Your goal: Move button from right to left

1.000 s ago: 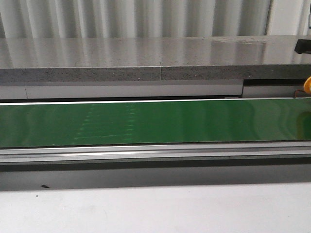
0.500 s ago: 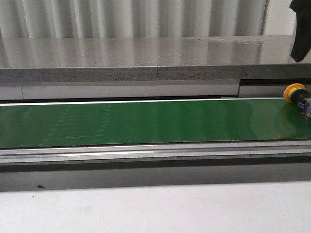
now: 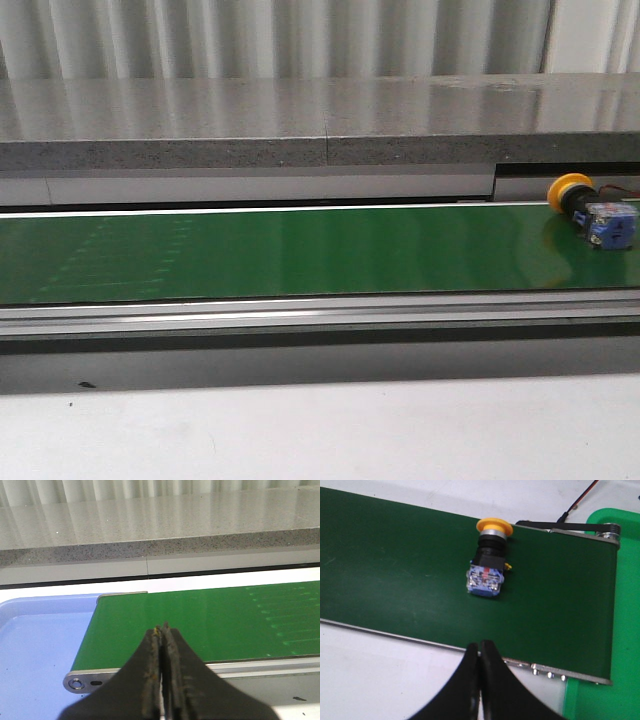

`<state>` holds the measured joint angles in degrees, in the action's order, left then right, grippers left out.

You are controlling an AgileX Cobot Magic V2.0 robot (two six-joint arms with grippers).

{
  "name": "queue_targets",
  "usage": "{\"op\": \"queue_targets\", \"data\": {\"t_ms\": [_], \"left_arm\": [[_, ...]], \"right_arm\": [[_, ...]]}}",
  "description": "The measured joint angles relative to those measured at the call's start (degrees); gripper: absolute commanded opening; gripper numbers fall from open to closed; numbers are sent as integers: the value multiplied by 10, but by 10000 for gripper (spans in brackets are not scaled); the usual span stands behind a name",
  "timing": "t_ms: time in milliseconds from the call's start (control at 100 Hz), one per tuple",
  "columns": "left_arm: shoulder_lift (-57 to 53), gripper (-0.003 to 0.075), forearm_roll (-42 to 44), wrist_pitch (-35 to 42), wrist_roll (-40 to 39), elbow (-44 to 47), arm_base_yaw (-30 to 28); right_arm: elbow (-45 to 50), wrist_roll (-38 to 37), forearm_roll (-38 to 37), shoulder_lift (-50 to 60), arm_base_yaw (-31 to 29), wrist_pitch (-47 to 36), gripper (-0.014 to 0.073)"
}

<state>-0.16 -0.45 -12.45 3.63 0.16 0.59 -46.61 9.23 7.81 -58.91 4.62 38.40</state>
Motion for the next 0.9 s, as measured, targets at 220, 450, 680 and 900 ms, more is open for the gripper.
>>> {"op": "queue_targets", "data": {"t_ms": [220,450,680,900], "left_arm": [[0,-21,0,0,0,0,0],[0,-20,0,28,0,0,0],[0,-21,0,73,0,0,0],[0,-21,-22,46,0,-27,0]], "right_arm": [[119,0,0,167,1,-49,-68],[213,0,-8,348,1,-62,-68],[262,0,-9,459,1,-61,-68],[267,0,-9,469,1,-58,-68]]}}
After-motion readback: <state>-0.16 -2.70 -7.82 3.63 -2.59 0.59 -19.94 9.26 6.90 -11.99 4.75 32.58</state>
